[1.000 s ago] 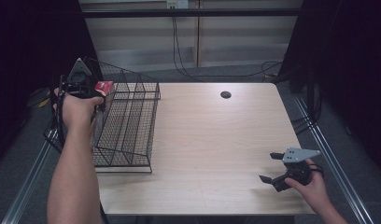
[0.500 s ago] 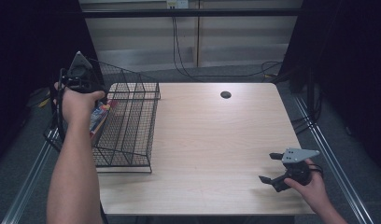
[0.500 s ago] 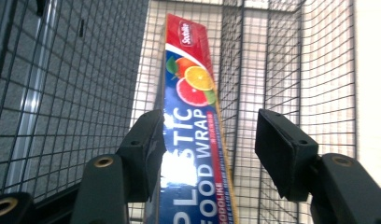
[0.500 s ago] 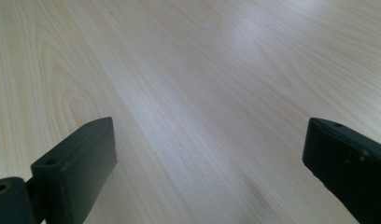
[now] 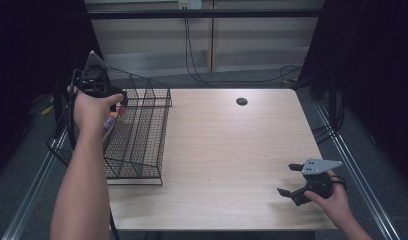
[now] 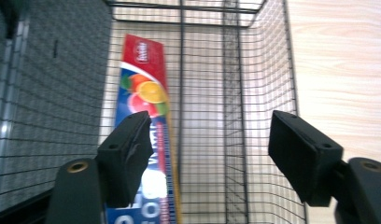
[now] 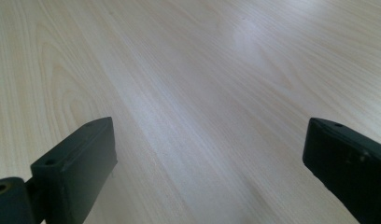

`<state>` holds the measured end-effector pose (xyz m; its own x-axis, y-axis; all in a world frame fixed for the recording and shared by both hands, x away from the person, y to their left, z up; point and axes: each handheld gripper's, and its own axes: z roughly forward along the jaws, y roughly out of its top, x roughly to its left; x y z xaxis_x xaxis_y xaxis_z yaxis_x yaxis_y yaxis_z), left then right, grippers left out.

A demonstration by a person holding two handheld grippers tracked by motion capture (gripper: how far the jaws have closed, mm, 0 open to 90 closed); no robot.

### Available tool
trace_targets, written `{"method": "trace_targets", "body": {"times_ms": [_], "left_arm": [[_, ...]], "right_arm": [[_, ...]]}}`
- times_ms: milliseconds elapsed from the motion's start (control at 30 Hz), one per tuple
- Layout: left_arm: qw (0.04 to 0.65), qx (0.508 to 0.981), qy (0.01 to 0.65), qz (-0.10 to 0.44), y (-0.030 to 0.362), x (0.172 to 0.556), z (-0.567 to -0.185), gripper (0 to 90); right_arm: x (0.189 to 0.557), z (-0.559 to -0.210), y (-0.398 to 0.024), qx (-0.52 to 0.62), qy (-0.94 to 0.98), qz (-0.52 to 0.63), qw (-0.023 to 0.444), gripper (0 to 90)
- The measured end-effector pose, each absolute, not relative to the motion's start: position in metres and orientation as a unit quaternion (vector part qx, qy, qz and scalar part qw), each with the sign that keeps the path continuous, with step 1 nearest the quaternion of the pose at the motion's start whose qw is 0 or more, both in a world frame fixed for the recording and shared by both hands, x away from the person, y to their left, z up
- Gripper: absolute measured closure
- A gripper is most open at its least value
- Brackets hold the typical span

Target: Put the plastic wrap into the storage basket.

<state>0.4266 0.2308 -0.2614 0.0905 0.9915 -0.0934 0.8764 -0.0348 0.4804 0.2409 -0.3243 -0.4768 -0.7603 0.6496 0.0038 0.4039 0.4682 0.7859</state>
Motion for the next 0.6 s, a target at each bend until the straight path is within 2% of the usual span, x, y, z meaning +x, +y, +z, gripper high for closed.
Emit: {"method": "trace_targets", "body": {"times_ms": [133,600], "left_arm": [[0.237,0.718,0.643,0.121,0.219,0.425,-0.265,24.9],[0.259,0.749,0.602,0.097,0.19,0.421,-0.281,21.0]], "right_arm": [[0.241,-0.476,-0.324,0.312,0.843,0.412,0.15,2.7],[0.241,-0.477,-0.322,0.308,0.845,0.41,0.151,2.7]]}}
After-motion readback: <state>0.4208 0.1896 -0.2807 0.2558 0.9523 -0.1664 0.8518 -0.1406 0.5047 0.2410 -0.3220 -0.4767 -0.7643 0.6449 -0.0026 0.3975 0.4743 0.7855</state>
